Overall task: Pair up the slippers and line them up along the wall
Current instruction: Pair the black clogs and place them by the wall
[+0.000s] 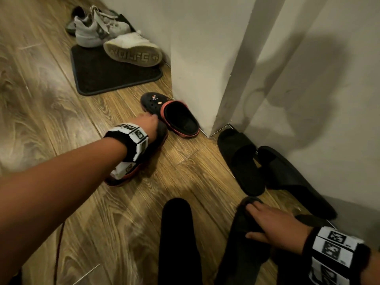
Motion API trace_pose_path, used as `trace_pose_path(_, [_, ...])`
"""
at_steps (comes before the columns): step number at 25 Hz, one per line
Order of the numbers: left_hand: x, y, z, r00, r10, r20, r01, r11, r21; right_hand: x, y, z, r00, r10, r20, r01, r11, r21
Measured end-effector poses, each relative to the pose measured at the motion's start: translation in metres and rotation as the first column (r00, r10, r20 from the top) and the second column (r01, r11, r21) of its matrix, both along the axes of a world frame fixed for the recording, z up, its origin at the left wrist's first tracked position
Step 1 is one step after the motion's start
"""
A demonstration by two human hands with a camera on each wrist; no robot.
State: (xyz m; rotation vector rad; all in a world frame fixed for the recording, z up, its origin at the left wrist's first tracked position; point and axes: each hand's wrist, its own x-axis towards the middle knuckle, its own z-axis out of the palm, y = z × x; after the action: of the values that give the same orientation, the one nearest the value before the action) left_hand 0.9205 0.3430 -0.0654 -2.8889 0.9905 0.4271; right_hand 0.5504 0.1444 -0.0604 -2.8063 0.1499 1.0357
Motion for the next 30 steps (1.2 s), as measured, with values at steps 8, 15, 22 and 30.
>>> trace_pose_path(8, [-0.052,-0.089,-0.044,0.973,-0.150,-0.178,0.144,0.988,-0.048,-0.007,0.000,-0.002,0.999,-0.036,-0.035,0.037,0.999,0.031])
trace_pose_path(15, [-0.061,-0.056,-0.054,0.946,-0.229,-0.228,0.225,0.973,-0.040,-0.007,-0.001,-0.006,0.999,-0.025,-0.028,0.026,0.999,0.030])
trace_pose_path(22, [-0.085,-0.016,-0.042,0.917,-0.238,-0.319,0.296,0.944,0.146,-0.006,-0.003,-0.006,0.999,0.027,-0.027,-0.027,1.000,0.011])
trace_pose_path(30, [-0.047,0.032,0.007,0.963,-0.176,-0.206,0.218,0.953,0.208,-0.008,-0.004,-0.005,0.999,0.047,-0.008,-0.047,0.999,-0.002])
